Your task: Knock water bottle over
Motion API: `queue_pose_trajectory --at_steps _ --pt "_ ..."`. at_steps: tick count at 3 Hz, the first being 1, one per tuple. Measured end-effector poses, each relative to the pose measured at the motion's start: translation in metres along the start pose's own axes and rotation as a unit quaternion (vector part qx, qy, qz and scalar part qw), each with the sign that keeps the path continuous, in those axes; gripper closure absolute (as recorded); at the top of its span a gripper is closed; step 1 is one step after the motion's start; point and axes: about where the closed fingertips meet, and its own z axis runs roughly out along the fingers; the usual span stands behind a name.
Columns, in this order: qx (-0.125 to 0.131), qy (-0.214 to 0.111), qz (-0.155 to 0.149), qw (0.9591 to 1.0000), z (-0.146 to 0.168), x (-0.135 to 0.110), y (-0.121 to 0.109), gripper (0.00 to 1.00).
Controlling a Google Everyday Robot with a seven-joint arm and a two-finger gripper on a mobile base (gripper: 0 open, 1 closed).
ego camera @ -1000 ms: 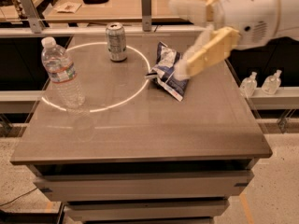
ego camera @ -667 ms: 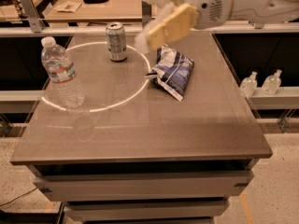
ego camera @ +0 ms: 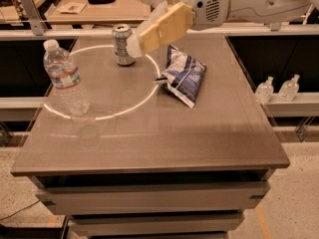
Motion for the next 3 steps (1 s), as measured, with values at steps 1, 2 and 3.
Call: queue_pose_trajectory --at_steps 1,2,3 --pt "-0.002 -0.016 0.025 0.9996 0.024 0.028 0.003 0.00" --pt "-0.006 -0.032 0.059 0.9977 0.068 0.072 0.006 0.00" --pt "0.005 -0.020 0.065 0.9977 0.098 0.103 0.003 0.00"
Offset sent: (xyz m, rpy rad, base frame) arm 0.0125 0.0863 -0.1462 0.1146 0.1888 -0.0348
